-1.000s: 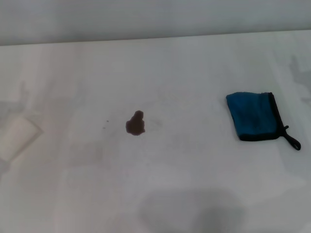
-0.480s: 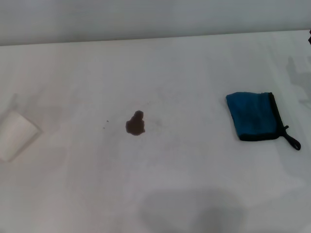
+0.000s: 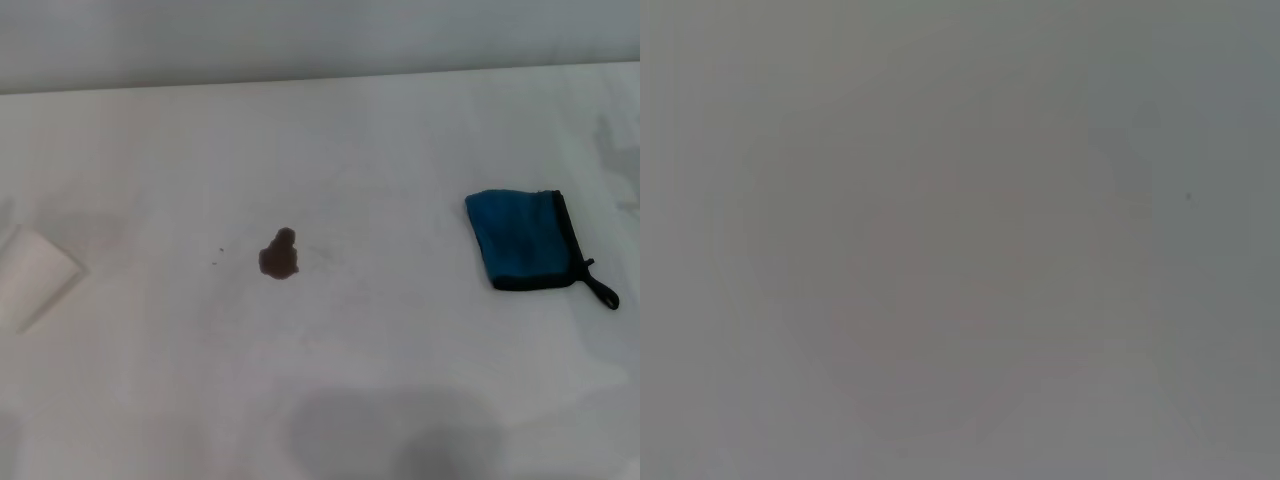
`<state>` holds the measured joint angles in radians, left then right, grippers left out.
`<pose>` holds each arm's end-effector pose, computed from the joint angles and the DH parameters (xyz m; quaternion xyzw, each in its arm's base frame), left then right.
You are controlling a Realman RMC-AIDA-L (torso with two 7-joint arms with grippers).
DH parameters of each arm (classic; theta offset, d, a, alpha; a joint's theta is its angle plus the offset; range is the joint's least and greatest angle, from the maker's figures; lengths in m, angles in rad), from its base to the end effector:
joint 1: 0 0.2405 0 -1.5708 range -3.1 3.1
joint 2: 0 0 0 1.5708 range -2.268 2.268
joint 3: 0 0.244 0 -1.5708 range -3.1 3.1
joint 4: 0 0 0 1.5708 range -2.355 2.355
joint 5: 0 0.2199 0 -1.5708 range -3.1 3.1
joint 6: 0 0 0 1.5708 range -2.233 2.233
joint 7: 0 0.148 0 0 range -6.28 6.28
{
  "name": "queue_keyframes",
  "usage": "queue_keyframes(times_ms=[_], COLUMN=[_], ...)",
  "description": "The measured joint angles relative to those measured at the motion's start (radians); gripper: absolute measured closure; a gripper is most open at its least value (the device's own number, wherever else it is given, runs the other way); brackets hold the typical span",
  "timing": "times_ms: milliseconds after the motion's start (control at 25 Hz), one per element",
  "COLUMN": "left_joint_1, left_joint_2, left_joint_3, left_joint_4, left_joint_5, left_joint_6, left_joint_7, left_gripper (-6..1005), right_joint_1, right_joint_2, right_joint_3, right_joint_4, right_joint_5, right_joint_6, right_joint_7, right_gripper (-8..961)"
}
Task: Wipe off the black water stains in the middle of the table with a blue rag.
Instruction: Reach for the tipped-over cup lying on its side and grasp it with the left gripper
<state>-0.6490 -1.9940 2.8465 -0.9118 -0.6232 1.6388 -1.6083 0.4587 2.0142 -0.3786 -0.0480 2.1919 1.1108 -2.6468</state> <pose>-0.3430 0.3300 0.1521 -0.7865 -0.4086 -0.2689 0.3769 0.3836 0.3386 0.0552 -0.6102 0.3340 0.3191 0.6437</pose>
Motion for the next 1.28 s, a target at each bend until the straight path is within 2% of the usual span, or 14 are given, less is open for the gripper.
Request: queue_keyframes(times_ms=[160,440,640,760,880,1040,1280], left_joint_1=[-0.091,-0.268,-0.354,-0.390,-0.415,-0.434,-0.424], left_joint_2=[0.054,0.096,0.113,0.112,0.100,0.071,0.028], left_joint_3=[0.001,0.002,0.003,0.004,0.004,0.004,0.003], left_joint_4=[-0.014,-0.019,-0.025,-0.027,-0.022,-0.023,-0.017], left_joint_5=[0.297,0.773,0.939,0.995,1.047,1.068,1.062], left_joint_6=[0.053,0.119,0.130,0.130,0.114,0.067,-0.033], left_joint_7=[-0.086,-0.092,-0.099,-0.106,-0.108,-0.106,-0.104], left_gripper=[173,174,174,175,175,175,164], right_joint_1=[0.005,0.014,0.009,0.001,-0.003,-0.011,-0.015], right_joint_2=[0.000,-0.001,-0.002,-0.001,-0.001,-0.002,-0.005], right_joint_3=[0.001,0.001,-0.002,0.000,-0.001,-0.003,-0.003], right_joint_4=[-0.002,-0.007,-0.007,-0.007,-0.007,-0.006,-0.007], right_joint_5=[0.001,0.001,0.002,0.002,0.002,0.001,0.000], right_joint_6=[0.000,0.000,0.000,0.000,0.004,0.024,0.027], right_joint_7=[0.000,0.001,0.001,0.001,0.005,0.007,0.007], right_gripper=[339,338,338,338,339,339,338])
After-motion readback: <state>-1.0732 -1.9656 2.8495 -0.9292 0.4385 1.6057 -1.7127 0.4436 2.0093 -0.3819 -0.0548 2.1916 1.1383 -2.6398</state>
